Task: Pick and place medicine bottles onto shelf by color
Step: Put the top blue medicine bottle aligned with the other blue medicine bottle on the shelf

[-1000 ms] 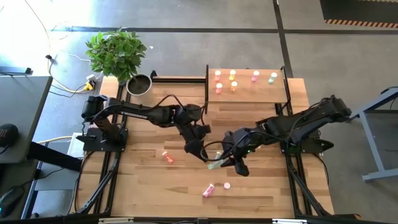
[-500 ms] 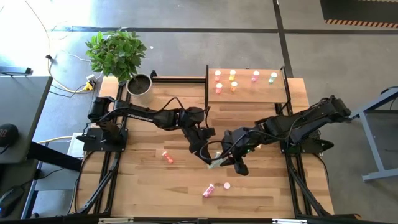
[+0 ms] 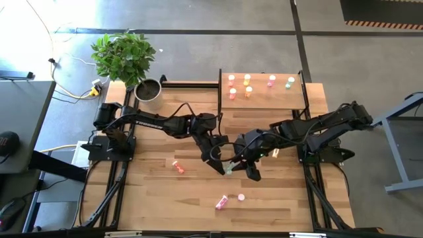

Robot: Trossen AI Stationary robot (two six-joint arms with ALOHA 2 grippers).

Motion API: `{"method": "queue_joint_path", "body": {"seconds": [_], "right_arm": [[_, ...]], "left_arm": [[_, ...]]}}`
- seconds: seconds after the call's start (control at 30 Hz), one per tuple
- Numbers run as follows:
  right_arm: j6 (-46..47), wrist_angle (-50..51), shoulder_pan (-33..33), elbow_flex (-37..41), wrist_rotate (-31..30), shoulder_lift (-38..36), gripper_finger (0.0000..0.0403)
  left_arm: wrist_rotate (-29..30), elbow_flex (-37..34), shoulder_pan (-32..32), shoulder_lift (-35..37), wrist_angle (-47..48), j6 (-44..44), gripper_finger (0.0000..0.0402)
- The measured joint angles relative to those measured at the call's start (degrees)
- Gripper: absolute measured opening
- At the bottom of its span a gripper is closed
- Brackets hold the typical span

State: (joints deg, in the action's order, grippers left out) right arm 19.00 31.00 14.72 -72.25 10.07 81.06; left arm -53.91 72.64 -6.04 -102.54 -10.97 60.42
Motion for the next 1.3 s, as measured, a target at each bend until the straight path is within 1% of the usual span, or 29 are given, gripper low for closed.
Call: {"method": "queue_joint_path", "body": {"seconds": [0.2,0.33,0.43,0.67,0.77,0.93,1.07,1.17,1.3], "right_arm": [[0.0,-0.04,0.0,-0.02,0.04,-0.02,0.0104],[0.0,-0.04,0.0,-0.02,0.04,-0.04,0.0104],[0.01,-0.04,0.0,-0.02,0.04,-0.04,0.0104],[1.31,-0.04,0.05,-0.02,-0.98,-0.07,0.0107],[1.79,-0.02,0.04,-0.02,-1.13,-0.07,0.0129],[2.86,0.11,-0.12,-0.02,-2.96,-0.18,0.0185],[4.75,0.38,-0.89,0.0,-2.41,-1.89,0.0219],[6.53,1.17,-1.64,0.0,-3.38,-3.82,0.0229],[6.86,2.22,-2.6,0.0,-7.35,-7.39,0.0231]], "left_arm": [[0.02,-0.01,-0.01,0.0,0.03,-0.93,0.0129],[0.02,-0.07,-0.01,0.0,0.25,-0.81,0.0112],[0.0,-0.07,-0.01,-0.02,0.33,-0.8,0.0106],[-0.09,-0.07,-0.03,-0.02,0.3,-1.15,0.0109],[0.15,-0.07,-0.04,-0.02,0.86,-2.6,0.0107],[1.07,-0.04,-0.12,0.0,0.6,-3.97,0.0106],[2.07,-0.04,-0.79,0.0,0.7,-5.41,0.0105],[3.05,-0.02,-1.89,0.0,0.79,-6.16,0.0105],[3.9,-0.02,-3.72,0.0,0.39,-7.72,0.0105]]}}
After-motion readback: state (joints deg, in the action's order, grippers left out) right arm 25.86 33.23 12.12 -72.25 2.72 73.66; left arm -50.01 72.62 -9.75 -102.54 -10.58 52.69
